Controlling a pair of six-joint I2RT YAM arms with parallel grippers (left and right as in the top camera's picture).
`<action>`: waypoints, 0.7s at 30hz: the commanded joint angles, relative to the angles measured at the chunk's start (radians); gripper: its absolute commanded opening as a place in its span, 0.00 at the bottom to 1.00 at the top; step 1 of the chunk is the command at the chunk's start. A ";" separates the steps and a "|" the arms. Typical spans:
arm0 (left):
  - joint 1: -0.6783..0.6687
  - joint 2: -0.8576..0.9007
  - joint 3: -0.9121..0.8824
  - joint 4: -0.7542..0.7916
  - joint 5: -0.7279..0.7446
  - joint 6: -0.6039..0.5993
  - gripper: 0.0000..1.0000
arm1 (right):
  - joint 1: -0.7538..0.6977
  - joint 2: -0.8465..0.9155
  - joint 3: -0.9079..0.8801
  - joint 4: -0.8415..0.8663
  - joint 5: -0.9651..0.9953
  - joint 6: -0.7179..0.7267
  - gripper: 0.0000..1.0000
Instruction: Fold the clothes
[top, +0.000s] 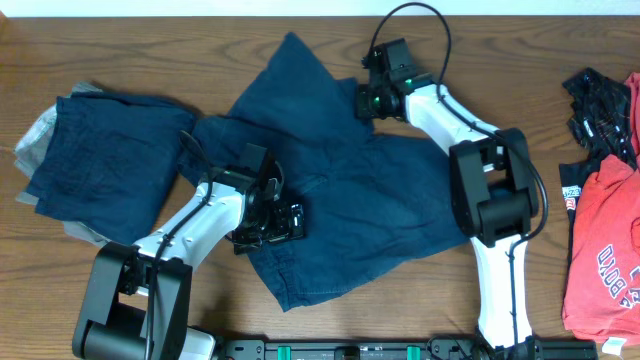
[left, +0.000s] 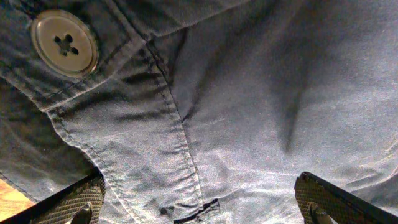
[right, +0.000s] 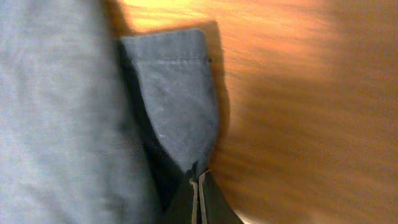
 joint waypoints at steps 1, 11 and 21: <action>-0.002 0.003 -0.003 0.009 0.010 -0.012 0.98 | -0.081 -0.082 -0.002 -0.064 0.266 0.033 0.01; -0.002 0.004 -0.003 0.242 0.010 -0.001 0.92 | -0.254 -0.213 -0.002 -0.357 0.388 0.048 0.01; 0.014 -0.003 0.036 0.156 0.037 0.026 0.90 | -0.353 -0.230 -0.003 -0.677 0.462 0.144 0.29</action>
